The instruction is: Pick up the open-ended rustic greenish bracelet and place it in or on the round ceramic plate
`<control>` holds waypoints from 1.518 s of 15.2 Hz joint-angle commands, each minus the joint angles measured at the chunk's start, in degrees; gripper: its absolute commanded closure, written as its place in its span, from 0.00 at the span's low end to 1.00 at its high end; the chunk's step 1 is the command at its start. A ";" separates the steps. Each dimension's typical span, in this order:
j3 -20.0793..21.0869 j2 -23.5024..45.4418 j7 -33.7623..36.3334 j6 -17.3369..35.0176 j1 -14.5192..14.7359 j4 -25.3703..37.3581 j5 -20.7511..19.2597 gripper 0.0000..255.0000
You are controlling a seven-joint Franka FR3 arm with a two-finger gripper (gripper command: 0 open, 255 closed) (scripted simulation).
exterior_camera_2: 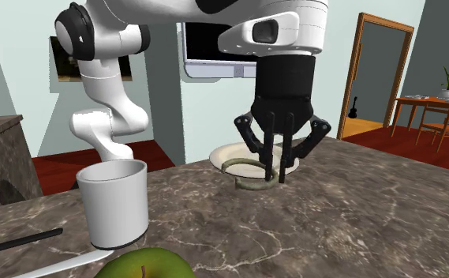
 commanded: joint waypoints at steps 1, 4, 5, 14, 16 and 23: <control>0.80 -2.87 1.47 1.31 0.09 -4.10 1.05 1.00; 2.13 -6.91 3.96 2.95 0.69 -9.57 2.64 1.00; 2.58 -8.14 4.80 3.40 0.97 -11.18 3.16 1.00; 6.86 -16.90 12.91 5.83 4.74 -21.65 7.37 1.00; 7.92 -18.26 14.93 6.06 5.82 -23.11 8.13 1.00; 8.53 -18.28 16.73 10.62 6.52 -27.80 7.96 1.00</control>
